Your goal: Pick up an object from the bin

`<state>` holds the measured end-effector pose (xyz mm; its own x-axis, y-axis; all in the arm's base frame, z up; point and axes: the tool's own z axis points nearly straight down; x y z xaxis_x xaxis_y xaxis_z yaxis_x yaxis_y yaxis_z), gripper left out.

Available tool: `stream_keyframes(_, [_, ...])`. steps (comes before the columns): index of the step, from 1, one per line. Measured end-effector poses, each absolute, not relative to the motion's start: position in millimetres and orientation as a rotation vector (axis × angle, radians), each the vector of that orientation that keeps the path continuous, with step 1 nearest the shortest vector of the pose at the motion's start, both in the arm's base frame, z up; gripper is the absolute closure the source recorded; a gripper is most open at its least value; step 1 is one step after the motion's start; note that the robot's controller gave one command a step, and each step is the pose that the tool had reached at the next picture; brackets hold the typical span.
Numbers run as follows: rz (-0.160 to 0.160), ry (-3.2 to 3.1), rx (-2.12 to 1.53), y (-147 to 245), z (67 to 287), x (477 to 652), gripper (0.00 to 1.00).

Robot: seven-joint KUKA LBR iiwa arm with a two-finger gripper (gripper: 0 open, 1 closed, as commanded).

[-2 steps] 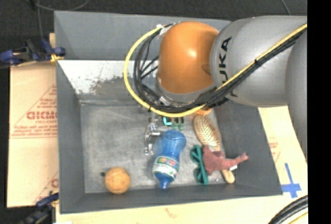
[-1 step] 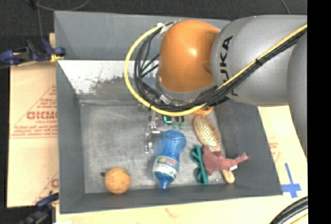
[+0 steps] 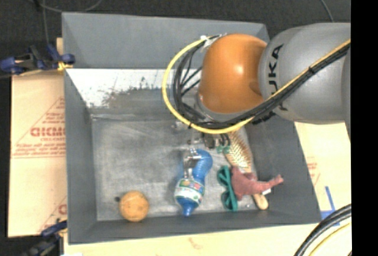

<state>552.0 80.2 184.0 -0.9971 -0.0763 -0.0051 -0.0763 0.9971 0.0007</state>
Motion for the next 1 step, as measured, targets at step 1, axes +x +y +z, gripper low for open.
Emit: stream_keyframes(1, [-0.003,3.111,-0.395,68.1,135.7,541.5,0.00])
